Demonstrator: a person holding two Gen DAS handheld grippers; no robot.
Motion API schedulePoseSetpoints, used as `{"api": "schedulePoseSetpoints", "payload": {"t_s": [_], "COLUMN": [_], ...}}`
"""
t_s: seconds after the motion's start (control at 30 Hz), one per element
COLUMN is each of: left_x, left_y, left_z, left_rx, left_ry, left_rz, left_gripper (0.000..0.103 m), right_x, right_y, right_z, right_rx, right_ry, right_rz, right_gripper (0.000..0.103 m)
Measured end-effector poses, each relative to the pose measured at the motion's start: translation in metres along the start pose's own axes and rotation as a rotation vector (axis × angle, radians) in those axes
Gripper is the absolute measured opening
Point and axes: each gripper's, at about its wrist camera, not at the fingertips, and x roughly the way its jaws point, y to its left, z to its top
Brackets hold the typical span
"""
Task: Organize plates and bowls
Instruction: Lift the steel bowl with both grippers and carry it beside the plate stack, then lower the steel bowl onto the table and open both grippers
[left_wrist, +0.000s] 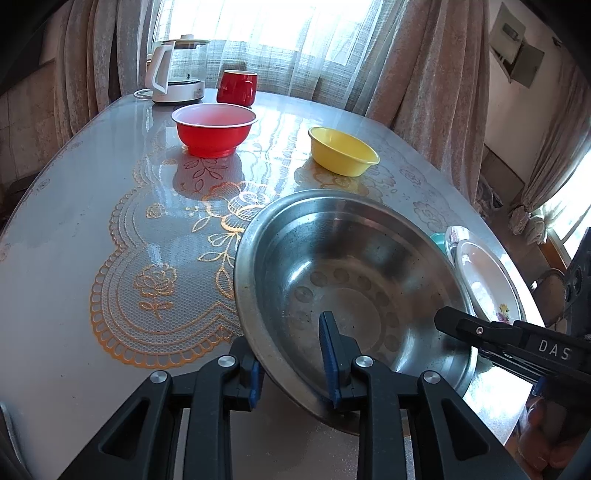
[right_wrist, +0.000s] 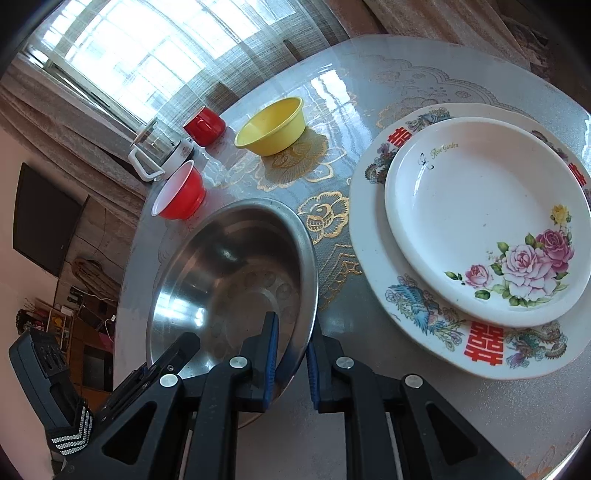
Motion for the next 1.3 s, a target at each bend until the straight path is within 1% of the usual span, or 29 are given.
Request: {"api": "schedulePoseSetpoints", "payload": {"t_s": [0.1, 0.2, 0.4, 0.53, 0.67, 0.77, 0.93, 1.13, 1.3], "left_x": [-0.002, -0.005, -0.014, -0.021, -0.031, -0.037, -0.041, -0.045, -0.044], "left_y": [0.001, -0.002, -0.004, -0.004, -0.008, -0.009, -0.010, -0.014, -0.018], "left_z": [0.000, -0.001, 0.001, 0.002, 0.006, 0.008, 0.010, 0.016, 0.025], "left_rx": [-0.006, 0.003, 0.013, 0.020, 0.046, 0.054, 0.056, 0.074, 0.084], "left_ry": [-0.003, -0.011, -0.033, -0.060, -0.102, -0.120, -0.127, -0.136, -0.140], "left_rz": [-0.008, 0.005, 0.028, 0.056, 0.082, 0.097, 0.108, 0.113, 0.120], "left_gripper": [0.027, 0.030, 0.041, 0.047, 0.055, 0.056, 0.058, 0.060, 0.062], "right_x": [-0.005, -0.011, -0.023, -0.033, -0.043, -0.050, -0.058, -0.060, -0.059], "right_y": [-0.001, -0.001, -0.004, -0.003, 0.003, 0.008, 0.016, 0.020, 0.019], "right_z": [-0.001, 0.000, -0.003, -0.007, -0.010, -0.011, -0.011, -0.008, 0.001], "right_rx": [0.010, 0.012, 0.034, 0.025, -0.010, -0.031, -0.060, -0.081, -0.079], "right_ry": [-0.030, -0.054, -0.088, -0.128, -0.174, -0.198, -0.225, -0.222, -0.210], "right_rz": [0.001, -0.001, 0.000, -0.029, -0.056, -0.062, -0.054, -0.043, -0.047], "right_gripper": [0.018, 0.020, 0.020, 0.021, 0.022, 0.022, 0.025, 0.026, 0.026]}}
